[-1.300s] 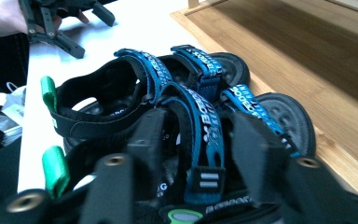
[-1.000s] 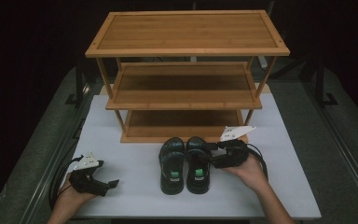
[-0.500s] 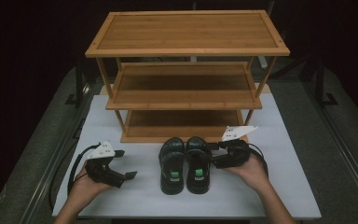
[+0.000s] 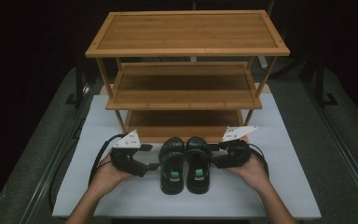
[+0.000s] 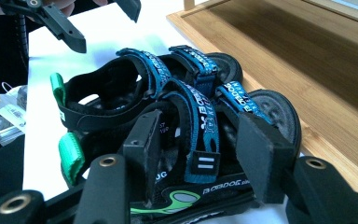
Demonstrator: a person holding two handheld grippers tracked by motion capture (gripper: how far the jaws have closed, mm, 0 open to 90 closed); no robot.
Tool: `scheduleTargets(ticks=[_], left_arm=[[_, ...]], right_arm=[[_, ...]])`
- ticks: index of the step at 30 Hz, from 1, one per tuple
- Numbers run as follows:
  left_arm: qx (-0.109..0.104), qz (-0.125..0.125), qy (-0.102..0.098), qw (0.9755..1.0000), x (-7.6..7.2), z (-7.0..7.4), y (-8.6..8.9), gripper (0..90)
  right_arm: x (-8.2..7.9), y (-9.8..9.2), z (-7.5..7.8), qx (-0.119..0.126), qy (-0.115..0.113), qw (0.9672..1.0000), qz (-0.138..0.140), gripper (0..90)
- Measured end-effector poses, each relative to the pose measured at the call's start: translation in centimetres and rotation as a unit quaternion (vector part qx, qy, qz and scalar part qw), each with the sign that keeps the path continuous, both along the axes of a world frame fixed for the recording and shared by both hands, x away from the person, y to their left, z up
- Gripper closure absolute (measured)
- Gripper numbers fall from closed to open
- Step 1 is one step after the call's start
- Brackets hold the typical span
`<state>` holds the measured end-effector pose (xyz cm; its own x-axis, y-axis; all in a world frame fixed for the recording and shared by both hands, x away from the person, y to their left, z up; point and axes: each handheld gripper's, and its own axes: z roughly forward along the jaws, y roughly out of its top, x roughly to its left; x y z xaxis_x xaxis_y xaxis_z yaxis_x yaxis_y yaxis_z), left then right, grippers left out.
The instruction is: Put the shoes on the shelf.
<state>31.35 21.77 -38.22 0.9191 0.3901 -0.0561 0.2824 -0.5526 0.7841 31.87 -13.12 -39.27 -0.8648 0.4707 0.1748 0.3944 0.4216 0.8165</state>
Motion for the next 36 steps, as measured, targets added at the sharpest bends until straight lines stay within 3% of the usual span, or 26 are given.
scheduleTargets(ticks=[5,10,18,23,29,36], left_arm=[[0.003,-0.027,0.004,0.9996,0.8,0.2,-2.0,38.0],[0.013,-0.037,0.013,0.9991,1.5,-0.5,-3.5,48.6],[0.030,-0.036,0.038,0.9981,1.9,-1.7,-3.6,58.1],[0.036,-0.036,0.040,0.9979,1.9,-1.8,-3.8,62.6],[0.041,-0.027,0.017,0.9986,1.5,-1.6,-4.0,69.0],[0.021,0.000,-0.010,0.9997,1.5,-1.2,-3.9,70.5]], right_arm=[[0.1,0.1,-0.3,-0.001,0.004,1.0000,0.004,52.3],[0.2,0.5,-0.8,-0.008,0.012,0.9999,0.007,54.8],[0.4,0.6,-1.4,-0.011,0.023,0.9996,0.007,61.1],[0.4,0.5,-1.5,-0.010,0.026,0.9996,0.003,66.5],[0.3,0.6,-1.6,-0.008,0.024,0.9997,-0.006,69.3],[0.2,0.7,-1.2,-0.002,0.009,0.9995,-0.029,69.9]])
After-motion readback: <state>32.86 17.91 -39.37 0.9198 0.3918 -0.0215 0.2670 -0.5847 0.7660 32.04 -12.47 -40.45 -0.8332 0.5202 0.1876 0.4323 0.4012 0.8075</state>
